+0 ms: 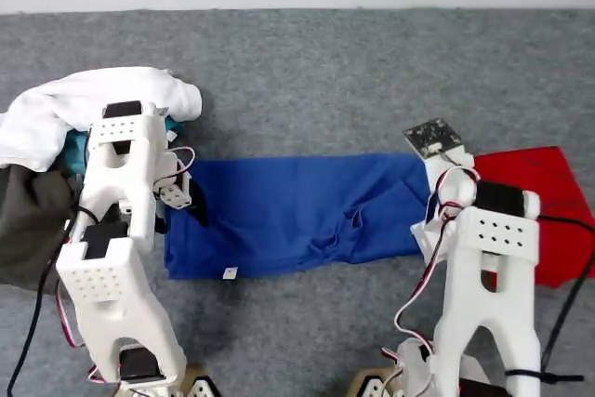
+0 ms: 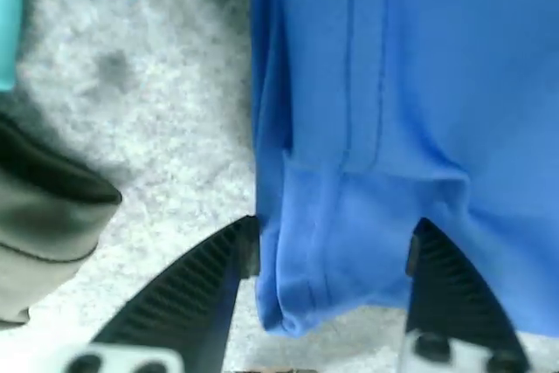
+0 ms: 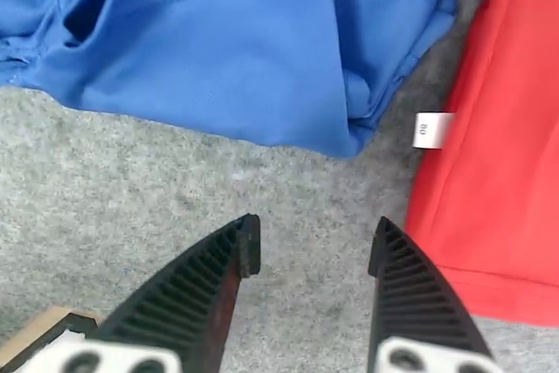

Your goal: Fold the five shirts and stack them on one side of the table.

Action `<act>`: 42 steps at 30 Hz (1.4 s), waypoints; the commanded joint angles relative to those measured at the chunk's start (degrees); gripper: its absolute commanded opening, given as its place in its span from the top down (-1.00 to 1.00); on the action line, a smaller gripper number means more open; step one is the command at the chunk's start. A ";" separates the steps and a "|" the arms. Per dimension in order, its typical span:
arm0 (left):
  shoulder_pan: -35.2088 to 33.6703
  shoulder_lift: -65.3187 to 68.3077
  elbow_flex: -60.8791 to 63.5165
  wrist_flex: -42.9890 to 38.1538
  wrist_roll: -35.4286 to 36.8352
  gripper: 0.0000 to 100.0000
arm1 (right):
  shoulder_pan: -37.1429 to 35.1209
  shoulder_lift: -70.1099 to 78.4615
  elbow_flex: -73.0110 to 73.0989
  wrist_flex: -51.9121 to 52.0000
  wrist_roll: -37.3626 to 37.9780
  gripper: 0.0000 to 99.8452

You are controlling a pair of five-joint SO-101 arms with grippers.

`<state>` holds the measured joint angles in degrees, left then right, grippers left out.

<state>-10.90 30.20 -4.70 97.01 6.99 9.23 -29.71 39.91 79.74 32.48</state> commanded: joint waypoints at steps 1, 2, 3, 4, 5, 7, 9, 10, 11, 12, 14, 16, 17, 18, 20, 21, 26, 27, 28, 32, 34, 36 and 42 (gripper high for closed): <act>0.62 0.00 0.13 -1.67 0.62 0.44 | 0.57 -1.54 1.67 -1.10 -0.44 0.57; 0.62 0.09 0.31 -2.55 0.62 0.44 | 0.57 -1.54 2.02 -1.10 -0.44 0.57; 0.70 0.09 0.75 -3.34 0.62 0.44 | 0.57 -1.54 2.20 -1.10 -0.44 0.57; 0.79 0.09 1.27 -4.31 0.62 0.44 | 0.57 -1.54 2.29 -1.10 -0.44 0.57; 0.88 0.09 1.89 -5.10 0.62 0.45 | 0.66 -1.63 2.29 -1.10 -0.44 0.57; 0.88 0.09 3.82 -7.82 0.62 0.51 | 0.66 -1.63 2.29 -1.10 -0.44 0.57; 0.88 0.09 5.67 -10.02 0.70 0.59 | 0.66 -1.63 2.29 -1.10 -0.44 0.57; 0.97 0.09 6.46 -10.90 0.70 0.64 | 0.66 -1.63 2.29 -1.10 -0.44 0.57; 0.97 0.09 6.99 -11.60 0.70 0.67 | 0.66 -1.63 2.29 -1.10 -0.44 0.57; 0.97 0.09 7.34 -12.13 0.62 0.70 | 0.66 -1.63 2.29 -1.10 -0.44 0.57; 0.97 0.09 7.52 -12.57 0.62 0.77 | 0.66 -1.63 2.29 -1.10 -0.44 0.57; 0.97 0.09 7.43 -12.75 0.35 0.89 | 0.66 -1.63 2.29 -1.10 -0.44 0.57; 0.88 0.09 7.43 -12.57 0.26 0.96 | 0.66 -1.63 2.29 -1.10 -0.44 0.57; 0.79 0.00 7.43 -12.48 0.26 0.98 | 0.66 -1.63 2.29 -1.10 -0.44 0.57; 0.53 -0.09 7.16 -12.48 0.18 0.97 | 0.57 -1.63 2.29 -1.10 -0.44 0.57; 0.53 -0.18 7.16 -12.48 0.09 0.97 | 0.48 -1.63 2.29 -1.10 -0.44 0.57; 0.44 -0.62 6.20 -9.93 -5.45 0.97 | 0.40 -1.63 2.29 -1.10 -0.44 0.57; 0.26 -0.62 5.14 -8.00 -6.68 0.97 | 0.40 -1.63 2.29 -1.10 -0.44 0.57; -0.26 -0.62 3.74 -5.71 -8.00 0.97 | 0.40 -1.63 2.29 -1.10 -0.44 0.57; -6.07 -0.62 -4.88 1.76 -11.52 0.97 | 0.31 -1.63 2.29 -1.10 -0.44 0.57; -10.11 -0.62 -9.89 3.69 -13.19 0.97 | 0.31 -1.63 2.29 -1.10 -0.44 0.57; -13.80 -0.62 -13.14 3.60 -13.71 0.97 | 0.31 -1.63 2.29 -1.10 -0.44 0.57; -14.15 -0.44 -11.30 3.69 -13.63 0.97 | 0.31 -1.63 2.29 -1.10 -0.44 0.57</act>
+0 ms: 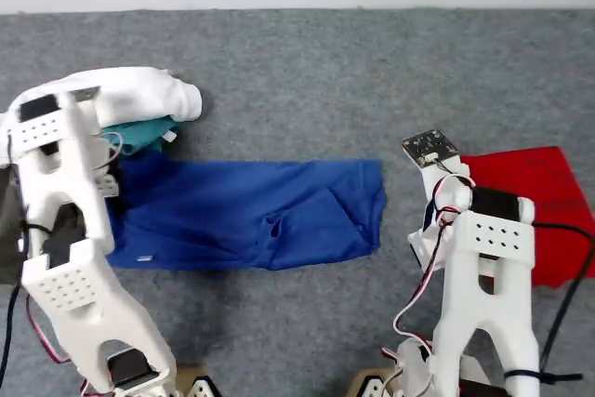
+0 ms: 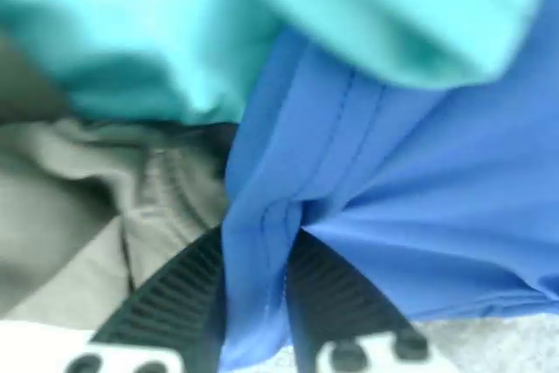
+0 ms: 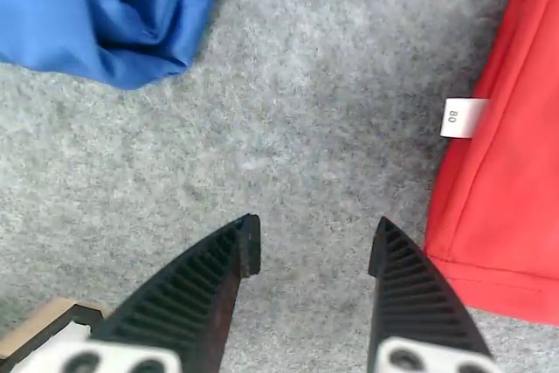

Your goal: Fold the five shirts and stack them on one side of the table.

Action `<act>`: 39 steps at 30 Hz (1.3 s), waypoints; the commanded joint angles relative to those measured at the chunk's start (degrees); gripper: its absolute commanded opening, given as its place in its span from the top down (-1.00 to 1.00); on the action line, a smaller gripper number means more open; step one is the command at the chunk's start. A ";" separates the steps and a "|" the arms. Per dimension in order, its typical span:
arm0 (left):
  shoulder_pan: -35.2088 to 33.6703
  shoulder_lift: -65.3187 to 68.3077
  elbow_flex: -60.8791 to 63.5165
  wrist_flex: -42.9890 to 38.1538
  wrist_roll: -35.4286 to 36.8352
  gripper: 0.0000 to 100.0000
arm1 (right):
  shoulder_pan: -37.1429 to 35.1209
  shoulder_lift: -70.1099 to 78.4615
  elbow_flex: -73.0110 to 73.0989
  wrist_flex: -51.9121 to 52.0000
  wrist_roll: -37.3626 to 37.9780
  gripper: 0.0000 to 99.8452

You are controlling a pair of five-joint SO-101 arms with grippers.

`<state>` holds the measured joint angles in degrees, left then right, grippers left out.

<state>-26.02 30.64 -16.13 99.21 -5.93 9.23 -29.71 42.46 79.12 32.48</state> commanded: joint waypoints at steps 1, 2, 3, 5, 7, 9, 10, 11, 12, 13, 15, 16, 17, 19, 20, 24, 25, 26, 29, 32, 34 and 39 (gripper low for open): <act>2.29 -0.88 1.36 1.49 -0.70 0.97 | 0.31 -1.63 -0.26 -0.48 -0.44 0.57; 3.78 -0.97 2.42 1.49 -0.70 0.97 | 0.31 -1.63 -0.26 -0.48 -0.44 0.57; 5.54 -0.97 3.03 1.49 -0.62 0.97 | 0.31 -1.63 -0.26 -0.48 -0.44 0.57; 8.88 -1.14 3.21 1.49 -0.26 0.97 | 0.31 -1.63 -0.26 -0.48 -0.44 0.57; 12.22 -1.14 3.21 1.49 2.02 0.97 | 0.31 -1.63 -0.26 -0.48 -0.44 0.57; 16.18 -1.14 3.21 1.49 3.43 0.97 | 0.31 -1.63 -0.26 -0.48 -0.44 0.57; 18.20 -1.32 3.12 1.49 3.87 0.97 | 0.31 -1.63 -0.26 -0.48 -0.44 0.57; 20.31 -2.11 3.03 1.49 4.13 0.97 | 0.31 -1.63 -0.26 -0.48 -0.44 0.57; 22.33 -3.43 2.95 1.49 4.57 0.97 | 0.31 -1.63 -0.26 -0.48 -0.44 0.57; 24.26 -5.19 2.86 1.49 4.75 0.97 | 0.40 -1.63 -0.18 -0.48 -0.44 0.57; 27.87 -10.02 2.86 1.49 4.75 0.97 | 0.66 -1.63 -0.18 -0.48 -0.44 0.57; 29.27 -12.40 2.86 1.49 4.75 0.97 | 0.66 -1.36 -0.18 -0.48 -0.44 0.57; 30.68 -14.68 3.03 1.49 4.75 0.97 | 0.66 -1.19 -0.18 -0.48 -0.44 0.57; 32.79 -18.37 3.30 1.49 4.75 0.97 | 0.66 -1.19 -0.18 -0.48 -0.44 0.57; 33.76 -19.60 3.30 1.49 4.75 0.97 | 0.66 -1.19 -0.18 -0.48 -0.44 0.57; 39.30 -21.36 3.47 1.49 4.75 0.97 | 0.66 -1.19 -0.18 -0.48 -0.62 0.57; 40.97 -21.27 3.47 1.49 4.75 0.97 | 0.66 -1.19 -0.18 -0.48 -0.70 0.57; 42.64 -21.27 3.47 1.23 4.75 0.97 | 0.57 -1.19 -0.18 -0.48 -0.70 0.57; 47.12 -21.27 3.21 1.05 4.75 0.97 | 0.48 -1.19 -0.09 -0.48 -0.79 0.57; 49.93 -20.84 3.21 -1.23 4.75 0.97 | 0.40 -1.19 -0.09 -0.31 -0.79 0.57; 50.46 -19.08 3.12 -3.25 4.75 0.97 | 0.40 -1.19 -0.09 -0.04 -0.79 0.57; 50.55 -11.34 -0.57 -4.22 4.75 0.97 | 0.31 -1.63 0.88 -0.04 -0.88 0.58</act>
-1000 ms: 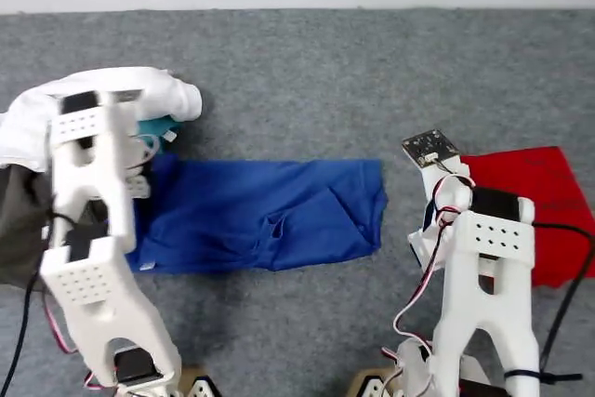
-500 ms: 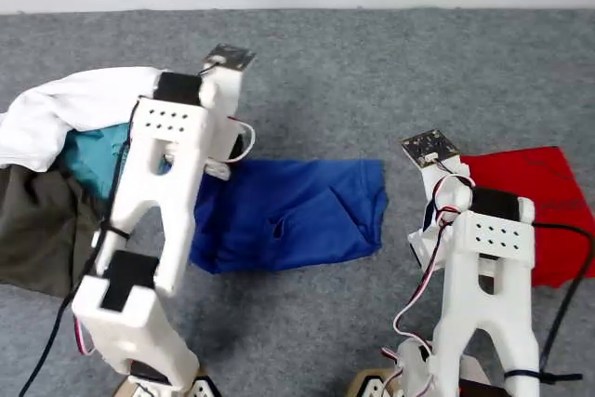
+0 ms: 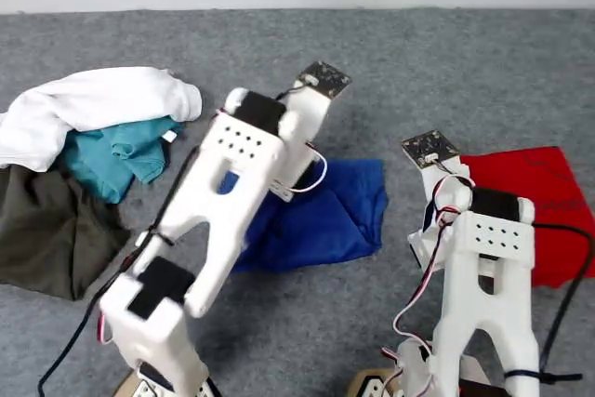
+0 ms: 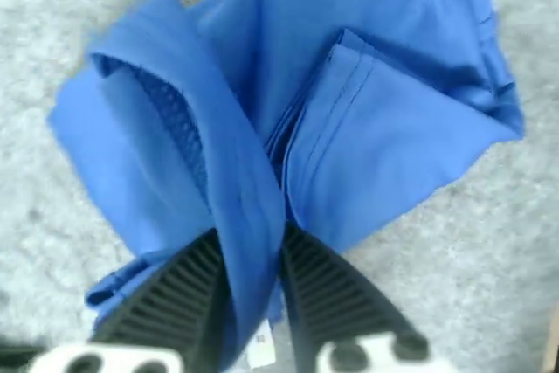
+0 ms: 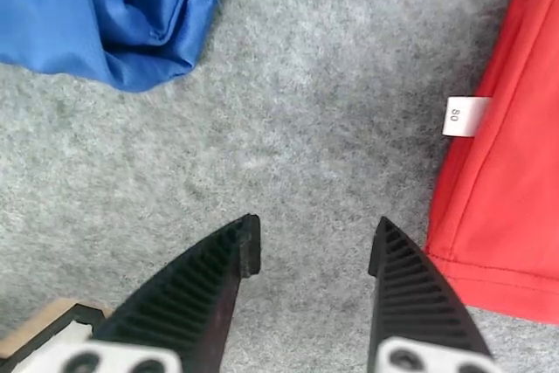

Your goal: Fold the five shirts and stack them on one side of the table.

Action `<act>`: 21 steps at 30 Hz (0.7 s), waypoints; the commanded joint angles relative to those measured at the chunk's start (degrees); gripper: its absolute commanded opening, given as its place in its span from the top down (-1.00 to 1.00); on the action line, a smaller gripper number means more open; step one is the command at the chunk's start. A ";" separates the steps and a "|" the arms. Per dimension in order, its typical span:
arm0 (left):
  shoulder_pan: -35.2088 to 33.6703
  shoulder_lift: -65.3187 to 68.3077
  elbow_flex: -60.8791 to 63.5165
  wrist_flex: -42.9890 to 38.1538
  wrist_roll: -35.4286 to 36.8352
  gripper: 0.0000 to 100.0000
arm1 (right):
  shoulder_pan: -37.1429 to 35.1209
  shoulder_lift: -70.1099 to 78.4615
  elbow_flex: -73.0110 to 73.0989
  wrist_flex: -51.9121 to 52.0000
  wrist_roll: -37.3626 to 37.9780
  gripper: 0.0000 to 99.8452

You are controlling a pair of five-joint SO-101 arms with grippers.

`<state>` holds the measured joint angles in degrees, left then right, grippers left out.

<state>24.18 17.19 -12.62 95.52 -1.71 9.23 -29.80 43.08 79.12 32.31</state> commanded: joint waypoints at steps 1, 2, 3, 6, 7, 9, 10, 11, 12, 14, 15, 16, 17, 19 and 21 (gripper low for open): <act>0.35 3.69 -6.37 -0.35 0.62 0.97 | 0.22 -1.54 0.88 -0.22 -0.70 0.58; 0.44 5.36 -8.92 0.09 1.05 0.97 | 0.22 -1.54 1.23 -0.40 -0.70 0.58; 0.44 7.12 -11.56 0.26 1.76 0.97 | 0.22 -1.54 1.58 -0.40 -0.70 0.58; 1.23 13.01 -19.82 1.41 2.99 0.97 | 0.22 -1.54 1.76 -0.40 -0.70 0.58; 2.02 15.03 -22.90 2.46 2.99 0.97 | 0.22 -1.54 1.76 -0.40 -0.70 0.58; 4.22 18.99 -28.79 4.92 2.99 0.97 | 0.22 -1.54 1.76 -0.40 -0.70 0.58; 5.27 20.75 -30.99 5.10 3.25 0.97 | 0.31 -1.54 1.76 -0.40 -0.70 0.58; 6.15 22.24 -32.92 5.10 4.04 0.97 | 0.31 -1.54 1.76 -0.40 -0.70 0.58; 6.86 23.65 -34.24 5.10 4.57 0.97 | 0.31 -1.54 1.76 -0.40 -0.70 0.58; 7.91 25.49 -35.47 5.10 5.10 0.97 | 0.40 -1.54 1.76 -0.40 -0.70 0.58; 8.00 25.93 -35.56 5.10 5.19 0.97 | 0.48 -1.54 1.76 -0.40 -0.70 0.58; 8.00 25.93 -35.38 5.10 5.19 0.97 | 0.48 -1.54 1.76 -0.40 -0.70 0.58; 8.00 25.93 -35.38 5.10 5.19 0.97 | 0.40 -1.54 1.76 -0.40 -0.70 0.58; 8.09 25.93 -35.30 5.10 5.19 0.97 | 0.31 -1.54 1.76 -0.48 -0.70 0.58; 8.18 26.02 -35.30 5.10 5.19 0.97 | 0.31 -1.54 1.76 -0.48 -0.70 0.58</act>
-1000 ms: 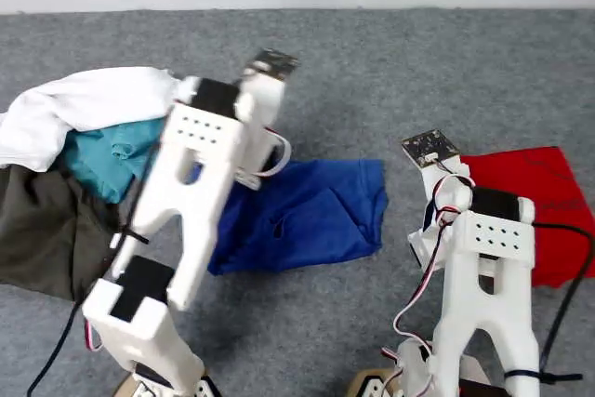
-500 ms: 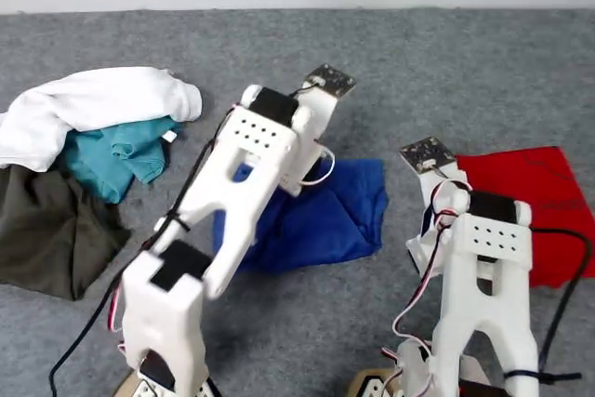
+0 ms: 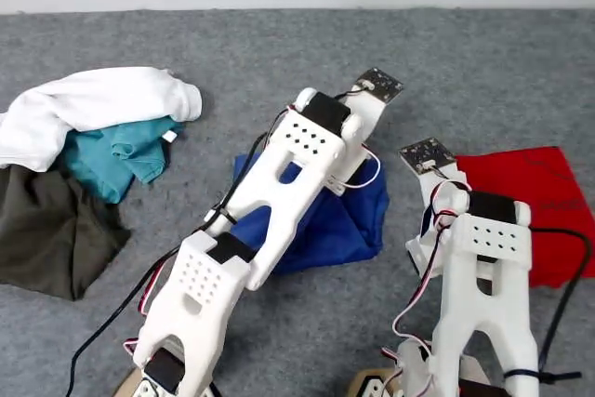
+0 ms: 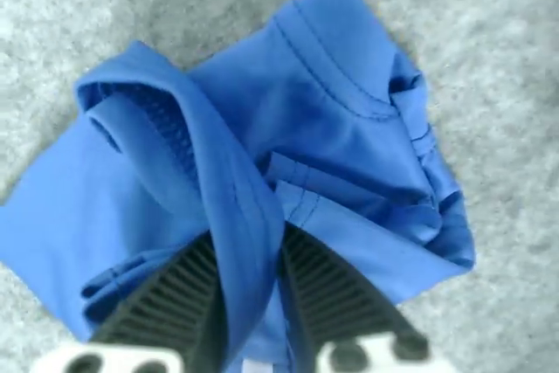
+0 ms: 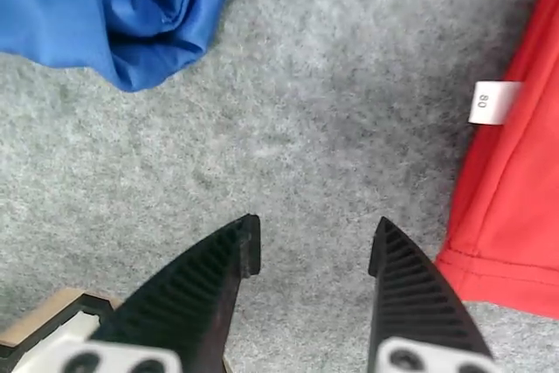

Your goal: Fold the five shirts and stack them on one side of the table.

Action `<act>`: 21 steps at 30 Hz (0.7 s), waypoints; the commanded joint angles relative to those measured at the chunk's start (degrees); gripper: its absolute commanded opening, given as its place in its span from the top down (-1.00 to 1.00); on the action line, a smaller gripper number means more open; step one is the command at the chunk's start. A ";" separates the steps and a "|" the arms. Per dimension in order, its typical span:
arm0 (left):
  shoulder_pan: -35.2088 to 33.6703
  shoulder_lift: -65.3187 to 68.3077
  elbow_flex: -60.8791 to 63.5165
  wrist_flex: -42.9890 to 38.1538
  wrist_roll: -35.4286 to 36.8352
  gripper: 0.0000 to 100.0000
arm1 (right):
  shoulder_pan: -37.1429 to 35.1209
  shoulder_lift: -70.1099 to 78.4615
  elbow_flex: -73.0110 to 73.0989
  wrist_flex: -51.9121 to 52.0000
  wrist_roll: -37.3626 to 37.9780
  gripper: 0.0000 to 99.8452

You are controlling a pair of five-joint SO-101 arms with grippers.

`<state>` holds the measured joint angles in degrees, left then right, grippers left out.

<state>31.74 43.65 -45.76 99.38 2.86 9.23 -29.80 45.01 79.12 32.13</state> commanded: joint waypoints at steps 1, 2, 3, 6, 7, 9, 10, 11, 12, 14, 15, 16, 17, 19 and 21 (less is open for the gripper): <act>0.70 -0.35 -2.15 1.23 0.62 0.95 | 0.31 -1.54 -0.18 -0.48 -0.53 0.58; 0.70 -0.44 -2.15 1.23 0.62 0.91 | 0.31 -1.54 -0.18 -0.48 -0.53 0.58; 0.70 -0.53 -2.15 1.23 0.62 0.87 | 0.31 -1.54 -0.18 -0.48 -0.53 0.58; 0.70 -0.44 -2.15 1.23 0.70 0.73 | 0.22 -1.54 -0.18 -0.48 -0.53 0.58; 0.70 -0.44 -2.15 1.23 0.70 0.70 | 0.22 -1.54 -0.18 -0.48 -0.53 0.58; 0.70 -0.53 -2.15 1.23 0.70 0.66 | 0.22 -1.54 -0.18 -0.48 -0.53 0.58; 0.62 -0.53 -2.15 1.23 0.70 0.66 | 0.22 -1.54 -0.18 -0.48 -0.53 0.58; 0.44 -0.53 -2.15 1.23 0.70 0.66 | 0.22 -1.54 -0.18 -0.48 -0.53 0.58; 0.26 -0.53 -2.15 1.23 0.70 0.66 | 0.22 -1.54 -0.18 -0.48 -0.53 0.58; 0.26 -0.26 -2.15 1.23 0.70 0.66 | 0.22 -1.54 -0.18 -0.48 -0.53 0.58; 0.35 -0.26 -2.15 1.23 0.70 0.66 | 0.22 -1.54 -0.18 -0.48 -0.53 0.58; 0.53 -0.26 -2.15 1.23 0.70 0.65 | 0.22 -1.54 -0.18 -0.48 -0.53 0.58; 0.70 -0.26 -2.15 1.23 0.70 0.65 | 0.22 -1.54 -0.18 -0.48 -0.53 0.58; 0.88 -0.18 -2.15 1.23 0.70 0.65 | 0.22 -1.54 -0.18 -0.48 -0.53 0.58; 1.32 -0.09 -2.15 1.23 0.70 0.65 | 0.22 -1.54 -0.18 -0.48 -0.53 0.58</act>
<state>32.00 43.82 -45.76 99.38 2.86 9.23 -29.80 45.01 79.12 32.13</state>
